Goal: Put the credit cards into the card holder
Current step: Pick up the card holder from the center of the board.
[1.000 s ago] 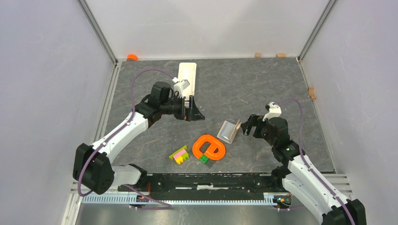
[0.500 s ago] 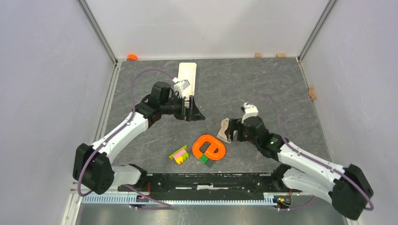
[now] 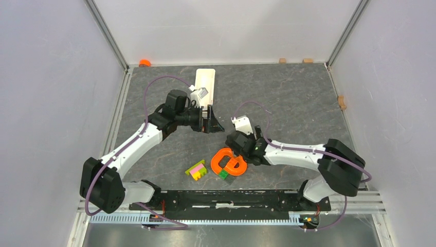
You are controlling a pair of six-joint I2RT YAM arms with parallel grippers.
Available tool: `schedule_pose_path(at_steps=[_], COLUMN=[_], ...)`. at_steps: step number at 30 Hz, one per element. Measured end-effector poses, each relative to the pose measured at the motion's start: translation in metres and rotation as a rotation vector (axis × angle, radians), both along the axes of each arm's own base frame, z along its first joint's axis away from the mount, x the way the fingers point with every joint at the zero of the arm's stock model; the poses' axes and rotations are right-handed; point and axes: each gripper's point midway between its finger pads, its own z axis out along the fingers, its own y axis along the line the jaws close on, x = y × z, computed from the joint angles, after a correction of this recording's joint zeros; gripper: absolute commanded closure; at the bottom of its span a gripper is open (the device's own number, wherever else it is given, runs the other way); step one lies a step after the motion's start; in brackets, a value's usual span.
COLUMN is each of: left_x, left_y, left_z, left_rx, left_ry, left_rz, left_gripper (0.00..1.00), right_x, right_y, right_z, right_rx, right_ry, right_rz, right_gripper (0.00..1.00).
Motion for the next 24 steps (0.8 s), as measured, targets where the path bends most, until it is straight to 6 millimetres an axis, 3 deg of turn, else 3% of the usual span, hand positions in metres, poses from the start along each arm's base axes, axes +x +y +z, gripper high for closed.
schedule_pose_path(at_steps=[4,7,17,21,24], left_x=[0.000,0.001,0.003,0.003,0.003], left_y=[0.000,0.000,0.002,0.002,0.004], left_z=[0.000,0.000,-0.002,-0.002,-0.004], left_rx=[0.001,0.003,0.011,0.015,0.025], left_ry=[0.000,-0.001,-0.005,-0.005,0.000], left_rz=[0.002,0.004,0.016,0.020,0.027], left_gripper=[0.00,0.00,0.00,0.00,0.00], right_x=[-0.001,0.001,0.004,0.008,0.010], right_y=[-0.013,-0.016,0.009,0.003,-0.004], right_z=[-0.014,-0.015,-0.023,-0.037,-0.043], right_rx=[-0.084,-0.103,0.010,0.005,0.011], right_ry=[0.014,0.003,0.026,0.051,0.051], right_rz=[-0.025,-0.037,0.004,-0.018,-0.040], right_gripper=[0.08,0.04,0.02,0.02,0.11])
